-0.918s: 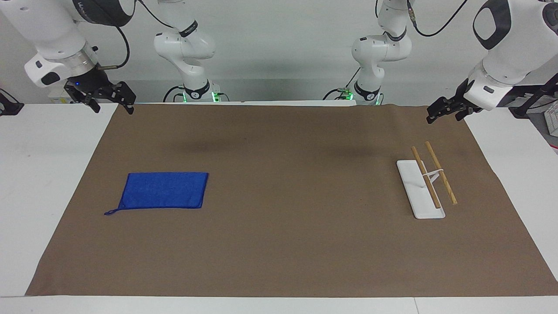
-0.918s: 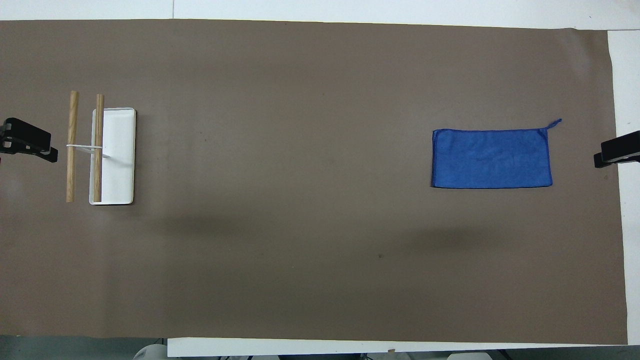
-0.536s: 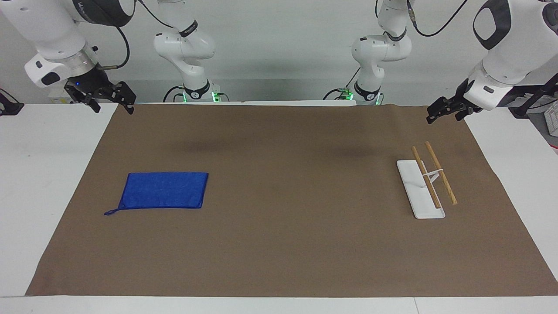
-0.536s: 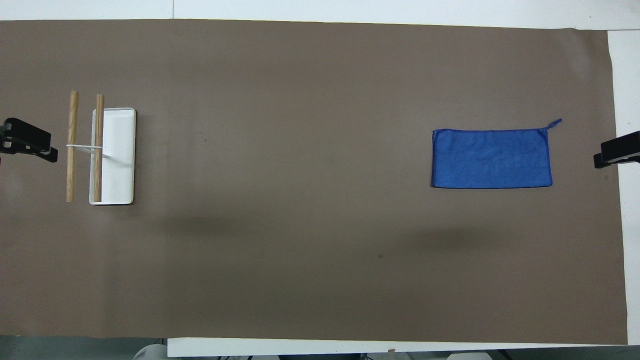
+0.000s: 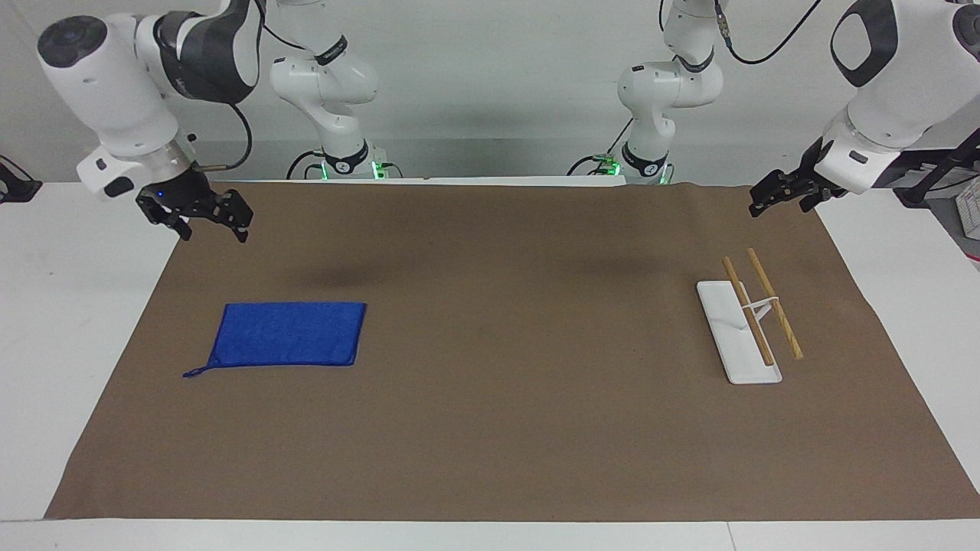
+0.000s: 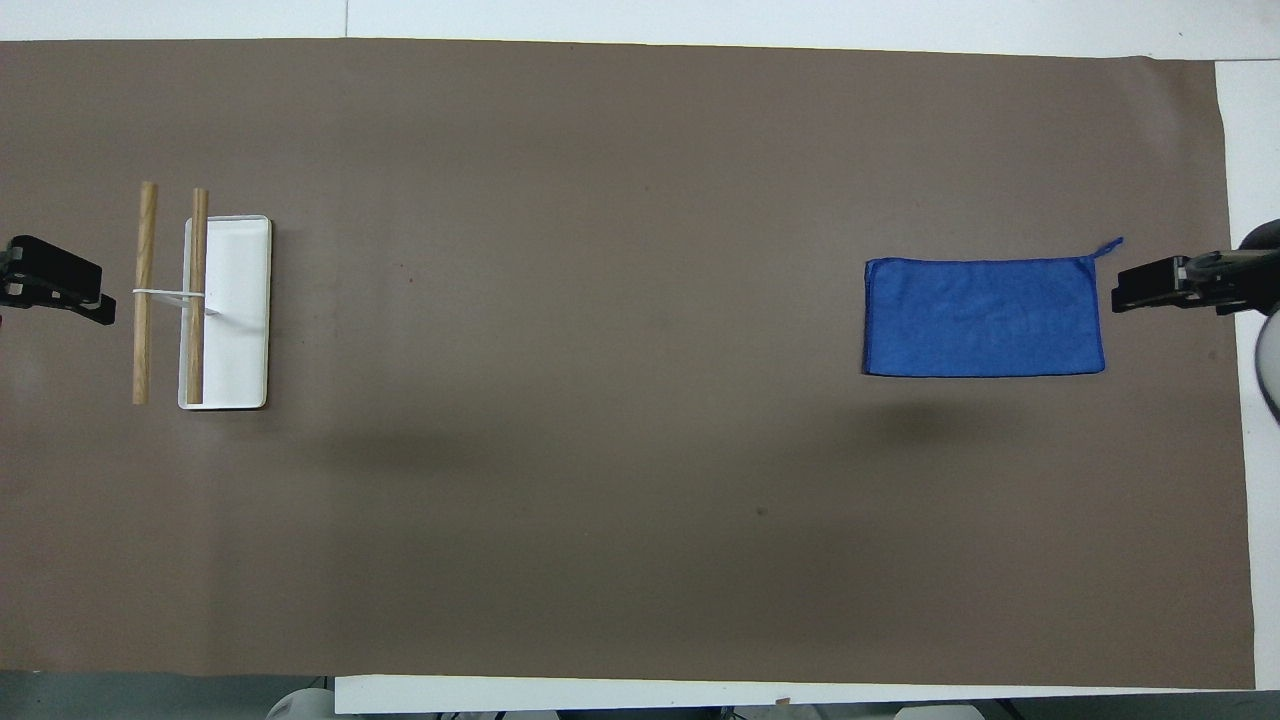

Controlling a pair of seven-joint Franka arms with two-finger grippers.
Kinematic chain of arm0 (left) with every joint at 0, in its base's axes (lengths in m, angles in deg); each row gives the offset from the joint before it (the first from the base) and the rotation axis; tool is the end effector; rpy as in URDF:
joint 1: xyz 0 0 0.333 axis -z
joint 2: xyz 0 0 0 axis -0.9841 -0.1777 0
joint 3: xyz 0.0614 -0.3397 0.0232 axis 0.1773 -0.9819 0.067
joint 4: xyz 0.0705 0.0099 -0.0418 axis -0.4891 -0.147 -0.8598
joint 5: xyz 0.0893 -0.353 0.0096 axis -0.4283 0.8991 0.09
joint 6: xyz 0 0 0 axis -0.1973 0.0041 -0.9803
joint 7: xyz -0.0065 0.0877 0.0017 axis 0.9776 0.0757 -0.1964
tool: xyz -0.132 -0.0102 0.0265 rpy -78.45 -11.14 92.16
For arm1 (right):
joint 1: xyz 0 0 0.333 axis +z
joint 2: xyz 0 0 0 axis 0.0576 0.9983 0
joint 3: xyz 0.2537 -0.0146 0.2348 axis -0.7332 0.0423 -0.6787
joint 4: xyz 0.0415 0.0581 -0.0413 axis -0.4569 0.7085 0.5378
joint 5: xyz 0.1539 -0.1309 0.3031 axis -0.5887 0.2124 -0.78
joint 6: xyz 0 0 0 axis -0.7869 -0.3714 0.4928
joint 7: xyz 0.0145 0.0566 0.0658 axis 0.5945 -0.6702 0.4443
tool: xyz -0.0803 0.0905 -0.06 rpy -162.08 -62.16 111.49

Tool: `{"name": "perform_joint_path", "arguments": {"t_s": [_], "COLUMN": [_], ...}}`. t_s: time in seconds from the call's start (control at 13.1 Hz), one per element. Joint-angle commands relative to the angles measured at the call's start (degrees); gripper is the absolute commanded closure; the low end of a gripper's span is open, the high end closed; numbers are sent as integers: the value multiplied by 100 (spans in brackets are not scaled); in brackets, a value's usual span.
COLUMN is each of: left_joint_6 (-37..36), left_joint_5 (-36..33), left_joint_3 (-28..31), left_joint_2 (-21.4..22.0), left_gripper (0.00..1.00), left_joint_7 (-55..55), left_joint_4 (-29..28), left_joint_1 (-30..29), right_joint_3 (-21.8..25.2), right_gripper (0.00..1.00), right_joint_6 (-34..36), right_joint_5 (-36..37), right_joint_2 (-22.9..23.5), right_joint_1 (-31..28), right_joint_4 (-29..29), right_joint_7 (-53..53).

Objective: Right arm passes towel to left arm to hang
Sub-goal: 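Move the right gripper toward the blue towel's near corner, then grasp the blue towel's corner with the right gripper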

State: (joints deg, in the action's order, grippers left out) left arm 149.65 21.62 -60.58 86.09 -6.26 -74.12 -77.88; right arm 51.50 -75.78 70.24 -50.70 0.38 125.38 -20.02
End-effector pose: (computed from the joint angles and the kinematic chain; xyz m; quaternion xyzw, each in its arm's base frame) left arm 0.5010 -0.0295 0.6008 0.9956 0.0083 -0.0930 0.0071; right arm 0.5101 -0.0691 0.5191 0.9996 -0.0242 0.0068 0.0102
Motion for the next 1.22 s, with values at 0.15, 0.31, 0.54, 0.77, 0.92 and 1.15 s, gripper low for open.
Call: {"name": "perform_joint_path", "arguments": {"t_s": [0.15,0.31,0.54,0.77,0.92,1.15], "left_joint_6": [83,83,83,83,83,83], "left_joint_5": [-76,-76,-76,-76,-76,-76], "left_joint_3": [10,10,10,10,10,10], "left_joint_2": [87,87,87,87,87,87], "left_gripper": [0,0,0,0,0,0], "left_joint_7": [4,13,4,4,4,4], "left_joint_4": [-110,-110,-110,-110,-110,-110], "left_joint_1": [5,5,5,5,5,5], "right_joint_3": [-38,-29,-20,-20,-20,-20], "right_gripper": [0,0,0,1,2,3], "right_joint_6": [-2060,-2263,-2702,-3080,-3204,-3415], "right_joint_5": [-265,-310,-310,-310,-301,-310], "right_joint_2": [157,474,870,1239,1485,1609], "right_joint_1": [-59,-85,-217,-235,-235,-226], "right_joint_4": [1464,1465,1473,1465,1439,1456], "right_joint_7": [475,536,1203,1397,1442,1556]}}
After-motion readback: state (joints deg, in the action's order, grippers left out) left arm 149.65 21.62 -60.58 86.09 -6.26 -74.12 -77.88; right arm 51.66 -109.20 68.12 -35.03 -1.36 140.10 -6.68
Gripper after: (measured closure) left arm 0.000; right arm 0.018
